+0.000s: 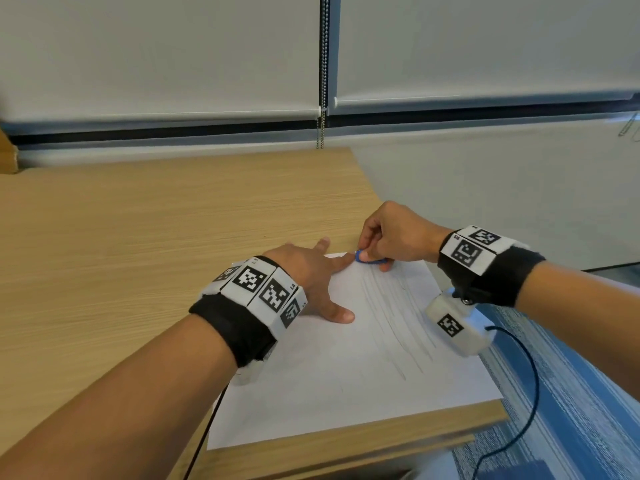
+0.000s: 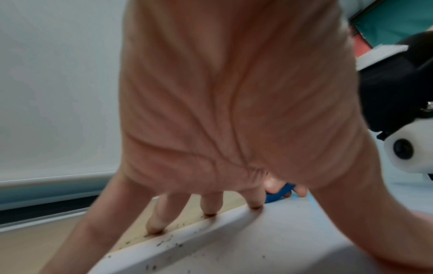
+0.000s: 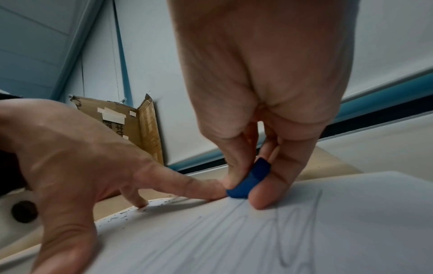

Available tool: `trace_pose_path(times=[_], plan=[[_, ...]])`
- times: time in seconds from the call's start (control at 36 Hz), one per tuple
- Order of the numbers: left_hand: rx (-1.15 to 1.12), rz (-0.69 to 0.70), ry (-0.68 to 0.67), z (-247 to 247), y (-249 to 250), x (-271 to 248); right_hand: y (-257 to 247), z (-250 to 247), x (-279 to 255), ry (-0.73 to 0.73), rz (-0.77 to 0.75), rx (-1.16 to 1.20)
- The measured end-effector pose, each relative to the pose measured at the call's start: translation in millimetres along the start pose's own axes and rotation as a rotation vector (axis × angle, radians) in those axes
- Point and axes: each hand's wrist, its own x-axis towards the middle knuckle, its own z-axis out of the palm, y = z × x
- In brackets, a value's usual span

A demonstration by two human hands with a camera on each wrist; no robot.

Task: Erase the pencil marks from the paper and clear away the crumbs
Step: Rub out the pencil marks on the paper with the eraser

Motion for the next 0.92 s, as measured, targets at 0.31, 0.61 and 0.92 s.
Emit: trace_pose_path(times=[0.31,0.61,0.92], plan=[[0.013,-0.004,0.001,-1.1,0.1,-1.7,2.6,-4.0,-2.7,-0.042,-0.01,-0.041],[0.028,-0.002,-0.021,-4.1,1.6,-4.4,7.1,-2.9,-7.7,-0.031,0.013,-0.026],[0.032,0.004,-0.018,-5.1,1.5,-3.6,1.2,-0.5,-9.3,-0.083,0.021,-0.033]])
